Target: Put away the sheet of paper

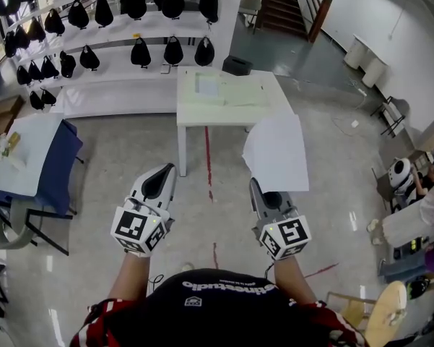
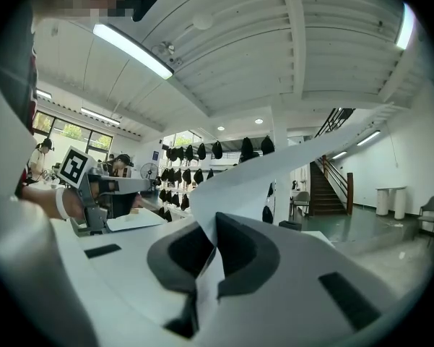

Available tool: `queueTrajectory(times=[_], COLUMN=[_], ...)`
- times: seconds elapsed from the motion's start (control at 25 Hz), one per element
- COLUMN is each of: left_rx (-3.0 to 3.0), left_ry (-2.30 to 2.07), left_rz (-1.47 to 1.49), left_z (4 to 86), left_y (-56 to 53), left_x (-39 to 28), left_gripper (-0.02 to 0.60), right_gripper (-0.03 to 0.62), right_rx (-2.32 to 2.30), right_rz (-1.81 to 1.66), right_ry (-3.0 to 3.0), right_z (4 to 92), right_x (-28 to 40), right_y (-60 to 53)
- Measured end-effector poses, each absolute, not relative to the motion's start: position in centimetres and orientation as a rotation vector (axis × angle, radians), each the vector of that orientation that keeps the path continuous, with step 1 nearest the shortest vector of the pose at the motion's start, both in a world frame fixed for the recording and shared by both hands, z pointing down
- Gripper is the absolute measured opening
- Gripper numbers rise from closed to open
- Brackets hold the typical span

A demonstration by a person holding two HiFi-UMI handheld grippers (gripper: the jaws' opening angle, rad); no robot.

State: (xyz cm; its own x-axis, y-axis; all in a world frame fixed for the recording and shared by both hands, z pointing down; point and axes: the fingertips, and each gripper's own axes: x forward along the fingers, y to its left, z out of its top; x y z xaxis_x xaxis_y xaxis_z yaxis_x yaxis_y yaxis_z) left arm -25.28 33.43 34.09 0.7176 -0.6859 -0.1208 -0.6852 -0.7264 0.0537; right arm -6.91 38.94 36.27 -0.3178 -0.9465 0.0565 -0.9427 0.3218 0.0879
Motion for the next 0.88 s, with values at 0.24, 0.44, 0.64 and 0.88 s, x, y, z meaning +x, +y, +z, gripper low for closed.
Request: queueTrajectory(times=[0.24, 0.44, 0.64, 0.88], left_rx=[2.913, 2.915, 2.911, 2.914], left_ry=[-1.14, -1.125, -1.115, -1.083], left_rz=[-0.205, -0.215, -0.234, -0.239], left_z=[34.8, 35.1, 35.2, 35.8], left_y=[31.8, 30.8, 29.7, 28.9], left_x=[-27.0, -27.9, -28.5, -27.6], left_gripper=[0.005, 0.005, 0.005, 0.005], right_gripper=[0.003, 0.003, 0.003, 0.003], right_rx=[1.791, 1.809, 1.815, 1.845], right_rz=[-0.048, -0.041, -0.045, -0.029], right_ry=[-2.461, -2.435, -2.41, -2.383], right_z=[36.8, 37.2, 37.1, 37.5], right_x=[-8.7, -9.4, -9.7, -8.5], right_y=[37.6, 37.3, 36.8, 36.3])
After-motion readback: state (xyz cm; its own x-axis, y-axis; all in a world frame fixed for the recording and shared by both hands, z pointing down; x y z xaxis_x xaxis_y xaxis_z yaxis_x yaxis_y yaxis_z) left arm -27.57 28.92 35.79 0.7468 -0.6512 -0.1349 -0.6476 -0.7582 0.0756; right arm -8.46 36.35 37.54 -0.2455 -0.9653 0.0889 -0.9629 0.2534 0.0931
